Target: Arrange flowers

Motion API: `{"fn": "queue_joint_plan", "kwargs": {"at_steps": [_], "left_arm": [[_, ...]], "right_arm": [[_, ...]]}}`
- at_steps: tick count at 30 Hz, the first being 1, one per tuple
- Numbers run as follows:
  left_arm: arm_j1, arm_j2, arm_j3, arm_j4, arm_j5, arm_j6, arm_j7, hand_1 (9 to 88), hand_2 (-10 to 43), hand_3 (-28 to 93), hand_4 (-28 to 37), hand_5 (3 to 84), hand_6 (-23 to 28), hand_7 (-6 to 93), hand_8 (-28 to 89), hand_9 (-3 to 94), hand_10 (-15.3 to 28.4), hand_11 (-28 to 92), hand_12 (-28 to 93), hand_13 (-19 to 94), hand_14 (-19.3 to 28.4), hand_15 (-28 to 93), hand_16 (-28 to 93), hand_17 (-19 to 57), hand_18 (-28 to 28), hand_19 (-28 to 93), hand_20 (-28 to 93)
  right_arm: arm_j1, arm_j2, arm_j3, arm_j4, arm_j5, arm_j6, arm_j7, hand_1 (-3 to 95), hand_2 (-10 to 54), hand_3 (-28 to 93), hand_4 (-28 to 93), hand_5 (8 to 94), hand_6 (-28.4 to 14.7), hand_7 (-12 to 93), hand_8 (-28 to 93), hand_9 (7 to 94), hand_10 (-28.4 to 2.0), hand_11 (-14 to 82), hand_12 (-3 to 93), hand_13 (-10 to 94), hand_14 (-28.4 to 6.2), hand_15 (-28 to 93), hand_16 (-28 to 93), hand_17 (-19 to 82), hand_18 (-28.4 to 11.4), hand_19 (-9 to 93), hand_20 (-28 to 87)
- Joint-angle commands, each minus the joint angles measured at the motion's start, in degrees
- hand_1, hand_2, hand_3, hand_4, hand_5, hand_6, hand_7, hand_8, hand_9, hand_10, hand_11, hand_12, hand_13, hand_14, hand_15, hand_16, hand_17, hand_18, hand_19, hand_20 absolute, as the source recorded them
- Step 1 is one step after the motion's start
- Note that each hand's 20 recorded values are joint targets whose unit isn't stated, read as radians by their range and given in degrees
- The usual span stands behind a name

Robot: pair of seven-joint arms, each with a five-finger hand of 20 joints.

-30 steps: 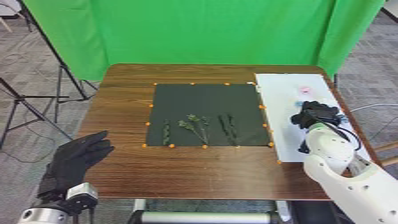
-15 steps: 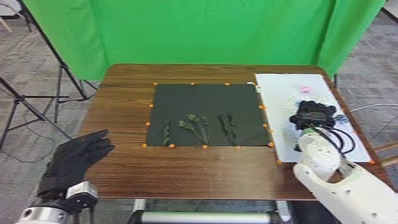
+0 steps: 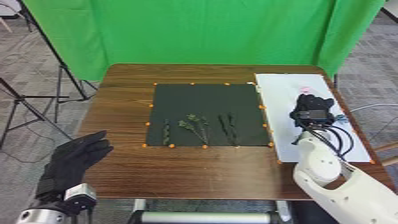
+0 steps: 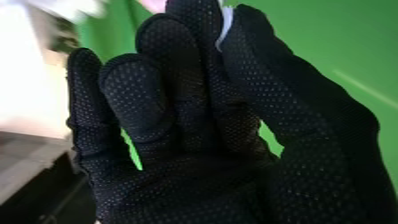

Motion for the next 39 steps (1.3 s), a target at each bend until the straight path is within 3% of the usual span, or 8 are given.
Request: {"fn": "queue_joint_plan", "kwargs": {"at_steps": [1,2,8,14,24,28,33,39], "left_arm": [[2.8,0.3,-1.81,-0.55,-0.88,0.74,1.16,28.4,7.7,80,-14.8,50.7,16.0,14.7,-9,41.9,23.6,40,8,30,28.4,64,-15,-10.0,21.8,61,12],[3.6,1.12,-1.98,-0.63,-1.69,1.34,2.18,28.4,7.8,79,-14.9,50.6,16.1,14.8,-9,41.9,23.6,40,8,30,28.4,64,-15,-10.0,21.8,61,12],[6.0,0.98,-4.37,-1.02,-2.39,1.84,3.26,28.4,7.7,80,-14.8,50.6,16.0,14.8,-9,41.9,23.6,40,8,30,28.4,64,-15,-10.0,21.8,61,12],[5.2,0.25,-4.97,-0.86,-1.8,1.41,3.03,28.4,7.6,80,-14.9,50.6,16.0,14.8,-9,41.9,23.6,40,8,30,28.4,64,-15,-10.0,21.8,61,12],[3.7,-2.61,-5.8,-0.19,0.39,-0.51,0.0,28.4,7.7,79,-15.1,50.7,16.0,14.9,-9,41.9,23.6,40,8,30,28.4,64,-15,-10.0,21.8,61,12],[1.6,-3.56,-4.8,0.53,1.16,-1.61,-0.82,28.3,7.6,80,-14.8,50.7,16.0,14.8,-9,41.9,23.6,40,8,30,28.4,64,-15,-9.9,21.8,61,12],[-1.8,-3.76,-3.61,1.39,2.27,-2.89,-2.47,28.4,7.7,80,-15.0,50.7,16.1,14.7,-9,41.9,23.5,40,8,30,28.4,64,-15,-10.0,21.8,61,12],[-3.3,-4.0,-3.17,1.92,2.5,-3.52,-2.94,28.4,7.6,80,-14.9,50.6,16.0,14.8,-9,41.9,23.5,40,8,30,28.4,64,-15,-10.0,21.8,61,12]], "right_arm": [[8.7,0.8,-8.5,-9.2,2.3,2.1,-7.8,51.4,-4.0,76,-28,80.6,-2.1,26,4,74.2,-12.9,46.4,34.1,62,-13.5,75,28,23,-26.6,86,-2],[10.0,0.4,-9.7,-10.1,3.9,1.5,-9.8,51.3,-4.0,76,-28,80.6,-2.1,26,5,74.2,-12.9,46.4,34.2,62,-13.3,75,28,23,-26.4,85,-2],[19.6,-5.1,-19.4,-11.1,9.1,-3.6,-18.1,50.4,-3.5,76,-28,80.0,-1.5,26,5,73.4,-12.4,46.1,35.0,61,-12.1,74,29,22,-24.1,84,-2],[22.7,-12.5,-26.2,-9.3,8.2,-5.7,-22.2,49.6,-3.5,76,-28,78.8,-0.8,28,3,73.3,-12.1,45.7,35.4,60,-11.7,73,32,21,-23.2,82,2],[19.3,-21.9,-28.5,-5.5,4.4,-9.1,-25.7,48.9,-3.5,77,-28,78.8,-0.4,29,3,73.1,-11.9,46.3,35.0,60,-11.6,74,32,20,-22.9,80,4],[18.1,-25.8,-28.2,-2.5,2.8,-10.2,-26.2,48.6,-3.5,77,-28,78.7,-0.3,29,3,73.0,-11.9,46.6,34.6,60,-11.7,74,31,20,-22.8,80,5],[17.0,-28.5,-26.8,0.9,0.2,-11.2,-25.5,48.5,-3.5,77,-28,78.6,-0.1,29,3,73.0,-11.9,47.0,34.4,59,-11.7,74,31,20,-22.9,79,6],[16.6,-30.5,-25.3,4.0,-1.3,-11.8,-23.0,48.4,-3.4,77,-28,78.7,0.0,29,3,73.0,-11.8,47.3,34.2,59,-12.0,74,31,19,-23.1,79,7]]}}
